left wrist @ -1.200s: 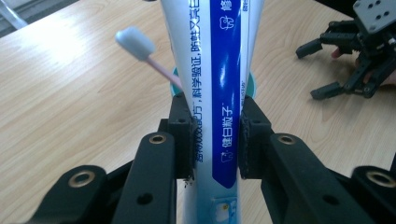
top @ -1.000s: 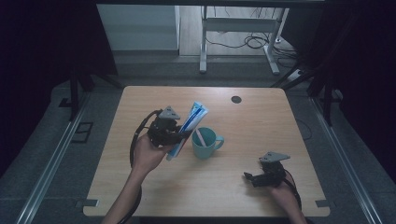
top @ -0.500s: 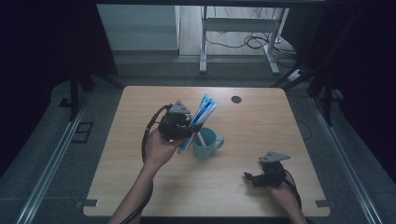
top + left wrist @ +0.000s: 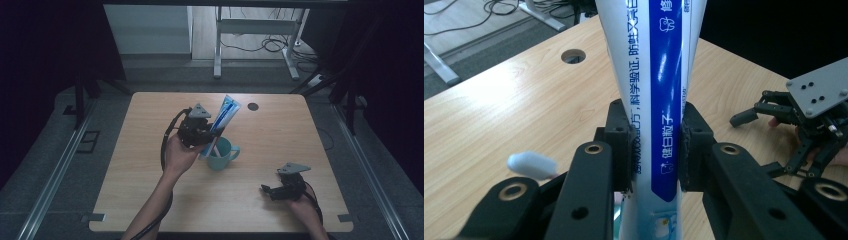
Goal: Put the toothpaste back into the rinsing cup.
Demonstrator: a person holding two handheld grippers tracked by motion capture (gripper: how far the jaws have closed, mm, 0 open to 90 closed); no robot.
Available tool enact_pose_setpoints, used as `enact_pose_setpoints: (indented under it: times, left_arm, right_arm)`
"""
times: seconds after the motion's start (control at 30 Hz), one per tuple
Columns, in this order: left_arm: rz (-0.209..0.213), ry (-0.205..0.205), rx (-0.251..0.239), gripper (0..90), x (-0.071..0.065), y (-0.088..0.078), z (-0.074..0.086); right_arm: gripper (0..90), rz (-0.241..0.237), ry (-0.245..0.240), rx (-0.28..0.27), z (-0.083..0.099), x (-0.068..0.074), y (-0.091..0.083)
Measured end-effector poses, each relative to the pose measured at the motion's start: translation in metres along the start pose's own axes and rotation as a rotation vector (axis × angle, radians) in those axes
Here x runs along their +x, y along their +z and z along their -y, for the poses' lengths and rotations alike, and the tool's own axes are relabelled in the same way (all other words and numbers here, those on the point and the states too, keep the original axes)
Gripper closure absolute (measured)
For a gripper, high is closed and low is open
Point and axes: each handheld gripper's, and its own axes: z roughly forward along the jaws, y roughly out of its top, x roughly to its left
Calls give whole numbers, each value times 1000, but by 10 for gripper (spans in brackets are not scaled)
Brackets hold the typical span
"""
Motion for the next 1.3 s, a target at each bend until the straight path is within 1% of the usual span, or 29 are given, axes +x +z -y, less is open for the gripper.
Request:
enact_pose_setpoints:
  times: [0.1, 0.33, 0.6, 0.8, 0.93, 1.0, 1.1, 1.3]
  left_arm:
    - [-8, 6, -5, 722, -2, 2, -2]
    - [-2, -7, -31, 721, -1, 9, -6]
    - [-12, -15, -54, 720, -1, 16, -8]
    - [-3, -20, -71, 719, 0, 22, -10]
    - [-7, -13, -75, 719, -2, 28, -12]
    - [-14, -11, -81, 719, -3, 31, -12]
    - [-10, -17, -88, 718, -4, 35, -11]
    - [-14, -27, -89, 717, -4, 43, -6]
  right_arm:
    - [78, 0, 0, -1, 0, 0, 0]
    - [79, -1, 0, -2, 0, 0, 0]
    - [80, -1, -2, -3, 0, 0, 0]
    - [80, -1, -2, -3, 0, 0, 0]
    - [80, -1, -3, -3, 0, 0, 0]
    - [81, -2, -6, -3, 0, 0, 0]
    - [83, -2, -7, -3, 0, 0, 0]
    - [83, -3, -8, -3, 0, 0, 0]
